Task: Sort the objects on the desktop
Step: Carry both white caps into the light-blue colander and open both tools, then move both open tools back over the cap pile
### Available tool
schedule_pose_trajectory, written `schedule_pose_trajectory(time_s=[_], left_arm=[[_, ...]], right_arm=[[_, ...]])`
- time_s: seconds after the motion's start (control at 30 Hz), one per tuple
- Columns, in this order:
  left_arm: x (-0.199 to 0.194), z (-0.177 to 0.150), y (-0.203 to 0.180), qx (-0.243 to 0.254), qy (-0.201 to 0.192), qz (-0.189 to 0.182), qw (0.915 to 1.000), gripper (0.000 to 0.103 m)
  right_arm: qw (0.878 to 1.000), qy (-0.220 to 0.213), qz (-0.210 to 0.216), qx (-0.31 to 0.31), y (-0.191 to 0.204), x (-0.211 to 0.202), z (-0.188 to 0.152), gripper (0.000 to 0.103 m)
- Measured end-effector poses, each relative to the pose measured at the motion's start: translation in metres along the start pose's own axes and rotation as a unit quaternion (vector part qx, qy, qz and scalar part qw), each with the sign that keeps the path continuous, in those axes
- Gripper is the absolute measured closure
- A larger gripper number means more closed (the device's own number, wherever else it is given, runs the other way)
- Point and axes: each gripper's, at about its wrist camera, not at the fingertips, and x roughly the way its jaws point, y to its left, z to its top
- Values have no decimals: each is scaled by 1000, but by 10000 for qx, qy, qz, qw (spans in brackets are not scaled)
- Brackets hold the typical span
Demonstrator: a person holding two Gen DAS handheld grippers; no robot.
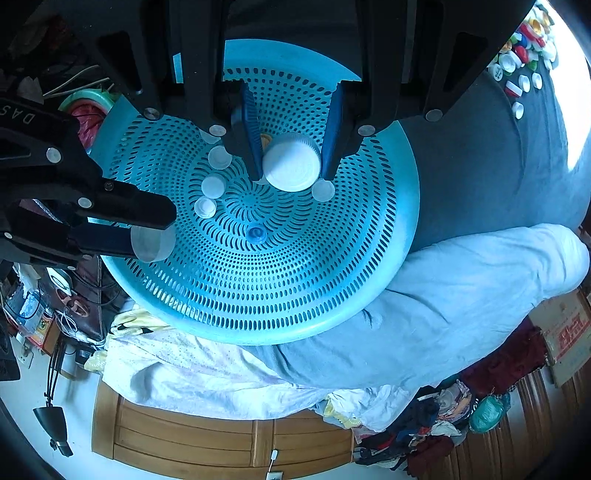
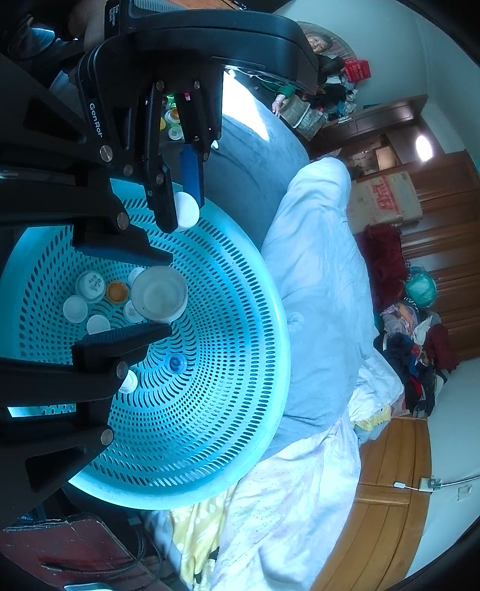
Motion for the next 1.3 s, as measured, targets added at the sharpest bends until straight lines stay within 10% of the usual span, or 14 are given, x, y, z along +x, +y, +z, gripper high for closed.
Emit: schedule_pose_trajectory(time_s=[0.07,0.17,0.53,0.93,1.07,1.3], left_arm=[[-2,0,2,-50,-33,-4,10000,74],[-9,-2,8,-157,-152,85,9997,49],[-101,-99,133,-1517,-777,715,9828,45],[-192,-381,353,-3439,42,2644,9010,40],[-173,-441,417,-3079,319,2956,9038,40],[-137,-491,490,-3347,221,2385,9114,42]], right_arm=[[10000,-21,-32,3,0,-1,0,68],[9999,-106,-99,50,0,-5,0,33],[9957,-652,503,-423,70,-36,3,33],[9792,-426,1343,-1459,220,16,-2,15],[9708,95,1826,-1553,264,80,11,24],[9520,561,2224,-2028,362,213,51,46]])
